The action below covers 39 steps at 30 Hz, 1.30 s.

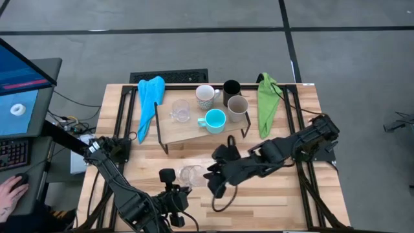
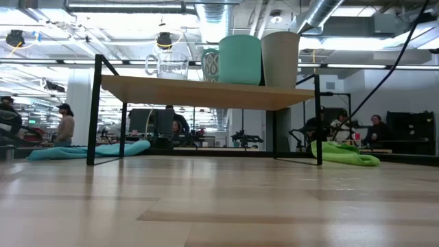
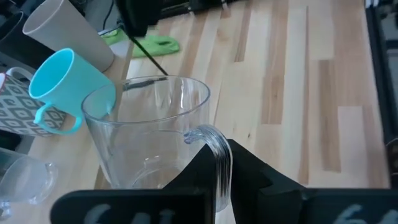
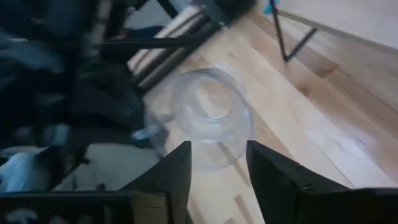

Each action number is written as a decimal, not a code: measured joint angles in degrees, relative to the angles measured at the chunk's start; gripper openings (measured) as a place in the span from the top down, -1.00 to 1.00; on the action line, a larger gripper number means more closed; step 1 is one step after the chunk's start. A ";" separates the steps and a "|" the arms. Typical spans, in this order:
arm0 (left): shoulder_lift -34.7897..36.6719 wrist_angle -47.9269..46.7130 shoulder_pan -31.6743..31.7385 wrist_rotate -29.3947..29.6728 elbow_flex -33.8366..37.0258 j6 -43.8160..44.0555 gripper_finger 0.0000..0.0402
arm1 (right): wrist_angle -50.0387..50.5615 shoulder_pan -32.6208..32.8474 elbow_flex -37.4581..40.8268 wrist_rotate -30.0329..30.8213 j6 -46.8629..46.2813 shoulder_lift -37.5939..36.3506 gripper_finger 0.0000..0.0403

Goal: Stack small to large cups/mugs on shelf
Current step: Put the transparent mug on the shelf

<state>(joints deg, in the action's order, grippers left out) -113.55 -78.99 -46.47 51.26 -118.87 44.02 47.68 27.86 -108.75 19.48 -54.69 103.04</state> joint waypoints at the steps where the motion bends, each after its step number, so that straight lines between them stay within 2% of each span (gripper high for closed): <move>1: -0.01 0.00 -0.03 0.07 -0.65 -0.02 0.96 | 0.05 0.48 0.00 0.01 0.58 -0.87 0.12; 8: 0.00 1.45 -1.10 3.64 -8.60 -0.29 0.96 | 0.20 5.38 0.02 1.10 2.72 -7.50 0.15; 12: 0.01 7.95 -2.70 5.21 -15.30 -4.86 0.95 | 0.26 10.37 0.02 4.96 4.56 -10.96 0.19; 16: 1.90 23.78 -4.63 6.63 -15.17 -17.24 0.95 | 0.24 15.94 0.01 10.48 5.81 -13.87 0.22; 25: 3.17 51.04 -7.65 2.80 -15.70 -40.43 0.94 | 0.24 26.94 0.04 25.14 7.29 -16.17 0.27; 30: 3.16 61.01 -9.23 -4.42 -15.69 -51.12 0.94 | 0.24 30.08 0.07 28.60 7.20 -15.84 0.28; 35: 3.16 68.67 -10.55 -16.68 -15.51 -62.58 0.94 | 0.24 31.62 0.09 30.16 6.67 -15.62 0.28; 39: 3.09 70.58 -11.39 -25.18 -15.10 -69.81 0.94 | 0.22 31.69 0.09 30.13 6.46 -15.60 0.30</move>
<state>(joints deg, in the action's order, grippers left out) -110.45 -8.41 -57.86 26.07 -133.97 -25.79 47.90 59.55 -108.66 49.60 -48.23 87.44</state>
